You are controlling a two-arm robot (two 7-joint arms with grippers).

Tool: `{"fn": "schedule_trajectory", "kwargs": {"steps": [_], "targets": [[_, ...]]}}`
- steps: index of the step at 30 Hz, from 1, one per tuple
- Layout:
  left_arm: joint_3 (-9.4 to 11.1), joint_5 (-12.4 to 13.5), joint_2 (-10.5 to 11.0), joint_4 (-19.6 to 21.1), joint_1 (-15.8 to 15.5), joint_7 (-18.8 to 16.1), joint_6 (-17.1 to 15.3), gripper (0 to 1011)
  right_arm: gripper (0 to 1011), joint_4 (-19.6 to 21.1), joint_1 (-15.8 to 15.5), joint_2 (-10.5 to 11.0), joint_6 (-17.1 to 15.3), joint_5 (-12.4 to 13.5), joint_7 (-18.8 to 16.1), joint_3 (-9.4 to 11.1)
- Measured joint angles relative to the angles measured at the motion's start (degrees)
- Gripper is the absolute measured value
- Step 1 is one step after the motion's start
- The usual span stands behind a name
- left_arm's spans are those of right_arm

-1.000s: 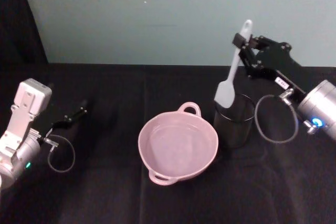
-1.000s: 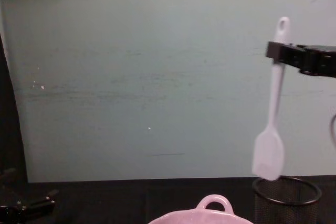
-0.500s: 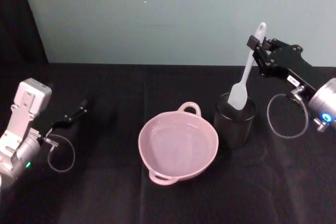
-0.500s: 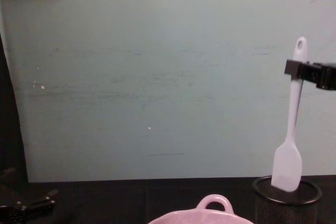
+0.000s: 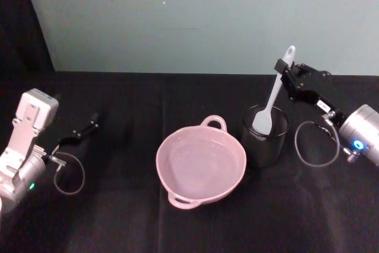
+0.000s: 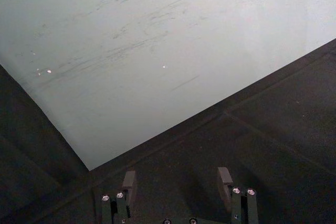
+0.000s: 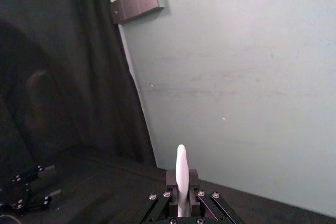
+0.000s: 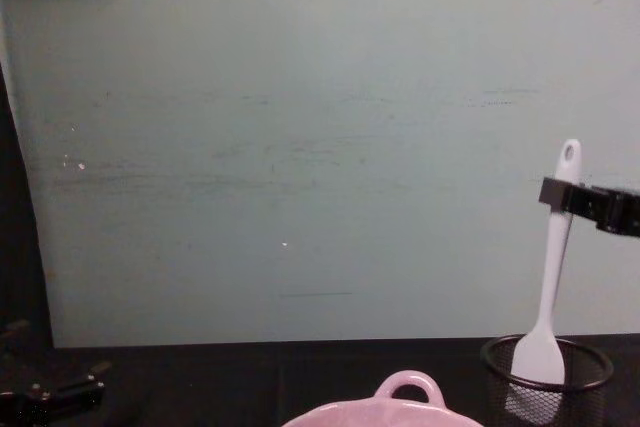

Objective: Use the one hand to pick up the spoon and stir the clear water in the bowl.

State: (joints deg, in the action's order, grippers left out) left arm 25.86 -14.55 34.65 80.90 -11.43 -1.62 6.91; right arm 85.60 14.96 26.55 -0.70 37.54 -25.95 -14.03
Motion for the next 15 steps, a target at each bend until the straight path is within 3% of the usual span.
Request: {"fn": "schedule_trajectory", "kwargs": {"steps": [15], "targets": [[0.0,0.0,0.0,0.0,0.0,0.0,0.0,1005,119,-4.8,-0.9,-2.4,-0.5,5.6,1.1,0.4]]}}
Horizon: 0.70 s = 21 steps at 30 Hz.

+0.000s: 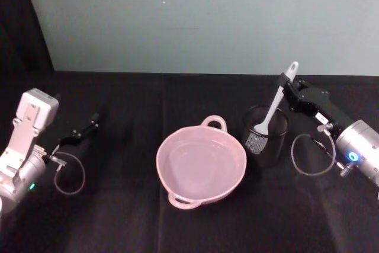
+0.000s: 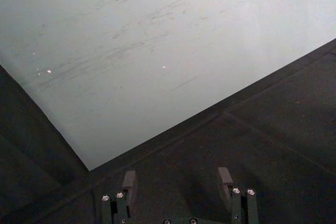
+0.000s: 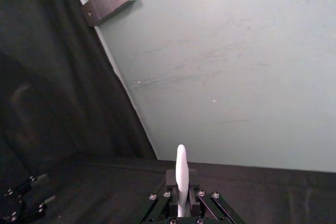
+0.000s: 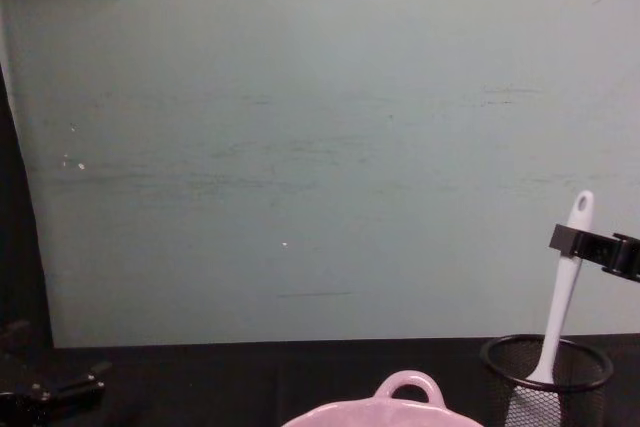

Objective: Use the one hand to pick up the spoon and stir the clear water in the bowl.

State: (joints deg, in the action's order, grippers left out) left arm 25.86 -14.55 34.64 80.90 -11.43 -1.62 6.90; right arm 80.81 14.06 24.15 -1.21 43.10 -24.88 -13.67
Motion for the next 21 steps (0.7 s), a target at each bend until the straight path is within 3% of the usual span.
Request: {"fn": "schedule_trajectory", "kwargs": {"steps": [21], "targets": [[0.0,0.0,0.0,0.0,0.0,0.0,0.0,1005,119,-1.2,-0.7,-0.3,0.0,2.8,1.2,-0.3]]}}
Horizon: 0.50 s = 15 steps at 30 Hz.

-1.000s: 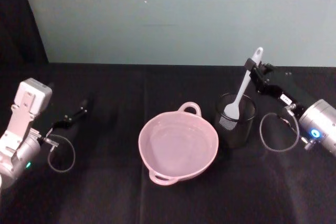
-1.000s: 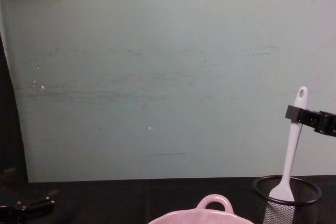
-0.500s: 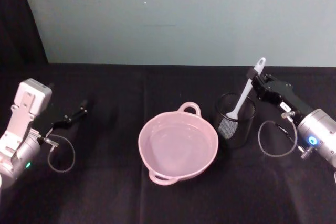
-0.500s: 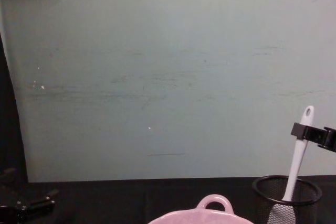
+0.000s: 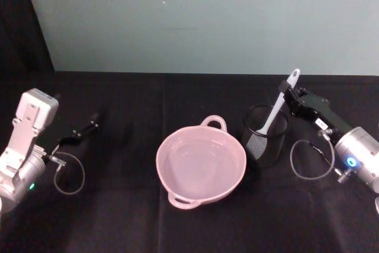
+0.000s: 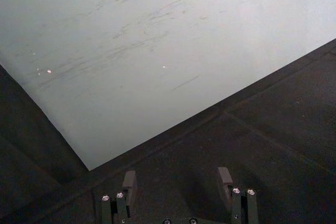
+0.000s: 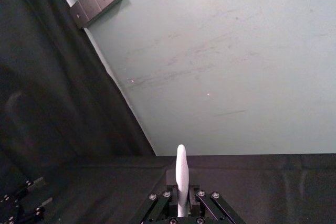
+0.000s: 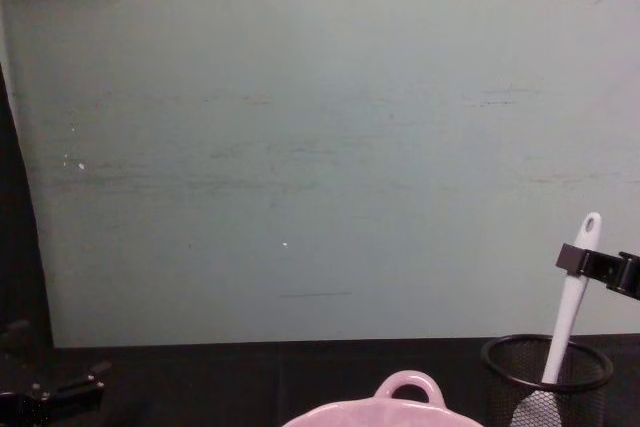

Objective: Use the one hand to pick up the spoon and stir the clear water in the bowl.

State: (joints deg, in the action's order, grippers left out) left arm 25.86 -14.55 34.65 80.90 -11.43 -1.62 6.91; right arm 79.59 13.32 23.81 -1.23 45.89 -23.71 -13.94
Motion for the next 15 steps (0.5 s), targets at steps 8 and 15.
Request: {"fn": "schedule_trajectory", "kwargs": {"steps": [8,15], "targets": [[0.0,0.0,0.0,0.0,0.0,0.0,0.0,1005,119,-1.0,0.2,-0.2,0.1,0.8,-0.2,-0.2],[0.0,0.0,0.0,0.0,0.0,0.0,0.0,1005,247,-1.8,0.2,-0.2,0.6,1.1,0.2,-0.1]]}}
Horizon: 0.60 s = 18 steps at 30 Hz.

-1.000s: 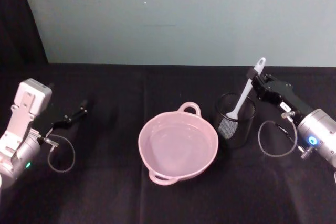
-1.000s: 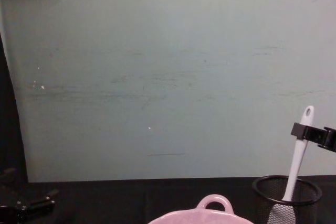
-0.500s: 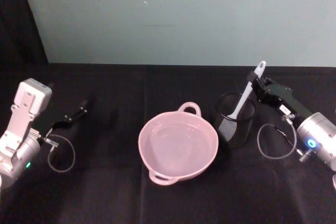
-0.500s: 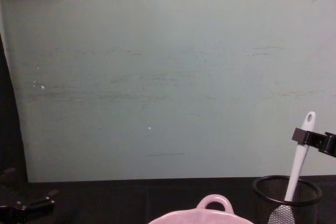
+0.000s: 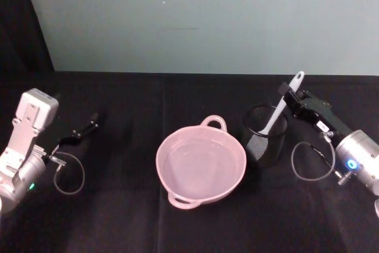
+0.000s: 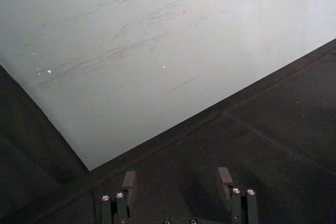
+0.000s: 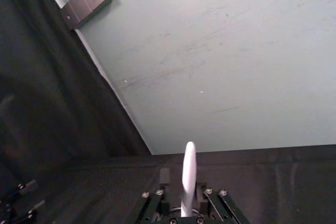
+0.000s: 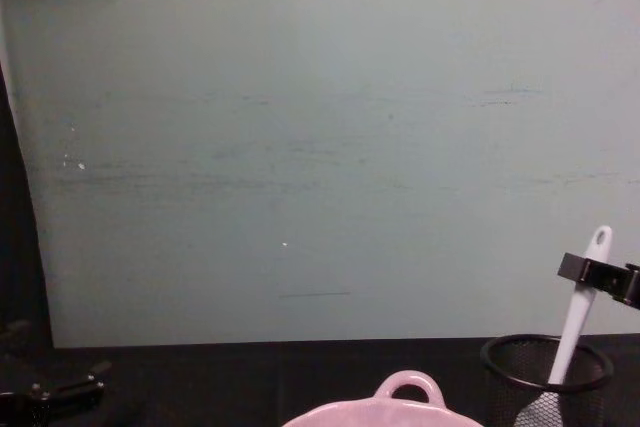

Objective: Use the one hand to pick up the spoon and stir the clear water in the bowl.

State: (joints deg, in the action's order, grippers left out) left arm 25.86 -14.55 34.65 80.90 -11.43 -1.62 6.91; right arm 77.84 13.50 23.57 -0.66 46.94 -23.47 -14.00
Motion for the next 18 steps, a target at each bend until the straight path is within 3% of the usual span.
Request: {"fn": "schedule_trajectory", "kwargs": {"steps": [4,8,12,18], "targets": [[0.0,0.0,0.0,0.0,0.0,0.0,0.0,1005,396,-0.8,0.0,-0.1,0.1,0.1,0.3,0.2],[0.0,0.0,0.0,0.0,0.0,0.0,0.0,1005,483,-1.9,0.1,-0.2,0.2,0.1,0.5,0.4],[0.0,0.0,0.0,0.0,0.0,0.0,0.0,1005,647,-2.7,0.2,-0.3,0.2,0.1,0.7,0.5],[0.0,0.0,0.0,0.0,0.0,0.0,0.0,1005,792,-2.3,0.0,-0.2,0.2,-0.2,0.7,0.5]]}}
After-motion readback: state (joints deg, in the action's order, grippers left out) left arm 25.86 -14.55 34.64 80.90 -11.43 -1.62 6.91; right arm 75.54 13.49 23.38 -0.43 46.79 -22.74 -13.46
